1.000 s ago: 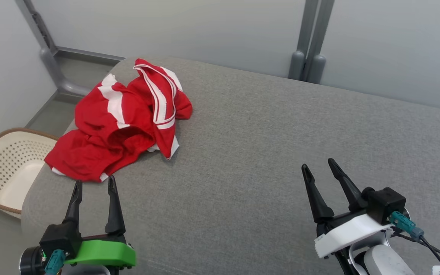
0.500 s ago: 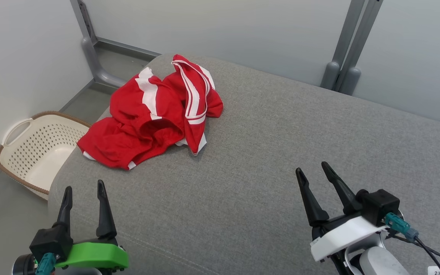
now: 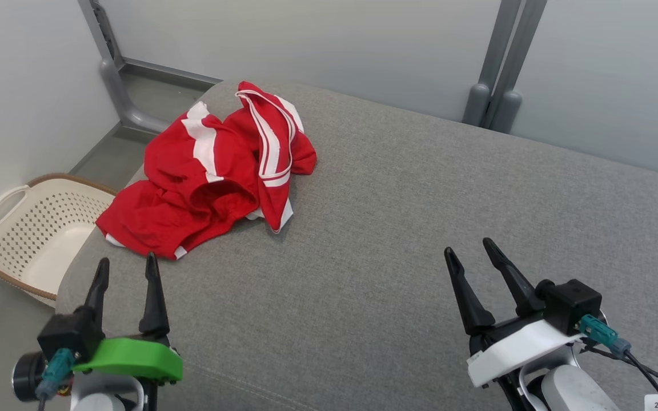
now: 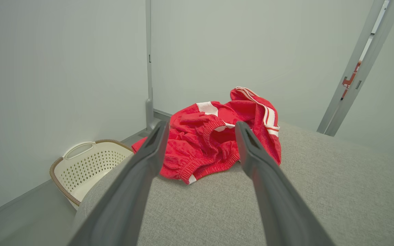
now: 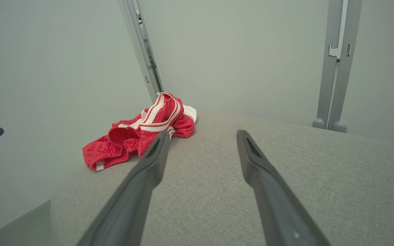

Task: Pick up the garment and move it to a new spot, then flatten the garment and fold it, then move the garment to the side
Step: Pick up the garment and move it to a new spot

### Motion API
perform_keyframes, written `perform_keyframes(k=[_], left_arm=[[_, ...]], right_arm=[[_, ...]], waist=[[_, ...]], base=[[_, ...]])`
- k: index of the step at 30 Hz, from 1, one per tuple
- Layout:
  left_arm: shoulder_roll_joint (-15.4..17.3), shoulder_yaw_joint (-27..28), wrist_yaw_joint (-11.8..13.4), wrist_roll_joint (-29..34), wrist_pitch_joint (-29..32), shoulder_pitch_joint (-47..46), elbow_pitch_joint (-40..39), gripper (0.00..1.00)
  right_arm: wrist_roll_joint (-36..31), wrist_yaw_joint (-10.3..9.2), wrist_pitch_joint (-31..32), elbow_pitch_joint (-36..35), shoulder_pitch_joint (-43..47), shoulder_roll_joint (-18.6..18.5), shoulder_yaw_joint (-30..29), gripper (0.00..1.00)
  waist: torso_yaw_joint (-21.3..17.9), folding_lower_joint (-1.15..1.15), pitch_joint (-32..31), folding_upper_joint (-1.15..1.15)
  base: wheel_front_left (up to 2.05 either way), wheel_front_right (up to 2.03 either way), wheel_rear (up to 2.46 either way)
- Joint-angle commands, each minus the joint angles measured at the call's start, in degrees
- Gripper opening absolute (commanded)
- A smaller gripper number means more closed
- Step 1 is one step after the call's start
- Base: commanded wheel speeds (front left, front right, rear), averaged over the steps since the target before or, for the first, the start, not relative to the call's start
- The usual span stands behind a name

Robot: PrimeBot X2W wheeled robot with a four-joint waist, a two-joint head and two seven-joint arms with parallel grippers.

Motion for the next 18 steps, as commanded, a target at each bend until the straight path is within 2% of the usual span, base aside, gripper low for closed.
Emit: perform_keyframes(k=[1, 7, 11, 12, 16, 17, 18], left_arm=[[0.9, 0.1, -0.6, -0.7, 1.3, -2.4, -0.2, 1.0], [4.0, 1.6, -2.1, -4.3, 10.4, -9.9, -0.2, 1.0], [5.6, 3.7, -2.8, -10.1, 20.3, -15.2, 2.3, 1.0], [7.1, 4.5, -2.5, -10.5, 22.4, -17.0, 2.6, 1.0], [9.1, 6.2, -1.3, -14.3, 32.5, -21.4, 5.7, 1.0], [10.9, 6.9, -0.8, -15.5, 36.6, -23.6, 7.6, 1.0], [11.3, 7.4, -0.6, -16.2, 37.9, -24.6, 8.6, 1.0]], right_arm=[[0.3, 0.02, -0.2, -0.4, -0.6, -0.5, 0.0, 1.0], [0.0, 0.02, -0.2, -1.3, -2.4, -1.6, 0.1, 1.0], [0.2, 0.02, -0.2, -1.6, -3.7, -2.3, 0.7, 1.0], [0.3, 0.02, -0.2, -1.5, -4.1, -2.4, 1.0, 1.0], [0.5, 0.02, -0.2, -1.5, -5.3, -3.2, 1.0, 1.0], [0.7, 0.02, -0.2, -1.5, -5.9, -3.6, 1.3, 1.0], [0.7, 0.02, -0.2, -1.6, -6.3, -3.7, 1.4, 1.0]], waist=[[-0.9, 0.0, 0.8, 0.0], [-3.9, 0.0, 3.8, 0.0], [-6.8, 0.0, 6.4, 0.0], [-7.8, 0.0, 6.9, 0.0], [-10.7, 0.0, 8.5, 0.0], [-12.1, 0.0, 9.4, 0.0], [-12.7, 0.0, 9.8, 0.0]], base=[[0.0, 0.0, 0.0], [0.0, 0.0, 0.0], [0.0, 0.0, 0.0], [0.0, 0.0, 0.0], [0.0, 0.0, 0.0], [0.0, 0.0, 0.0], [0.0, 0.0, 0.0]])
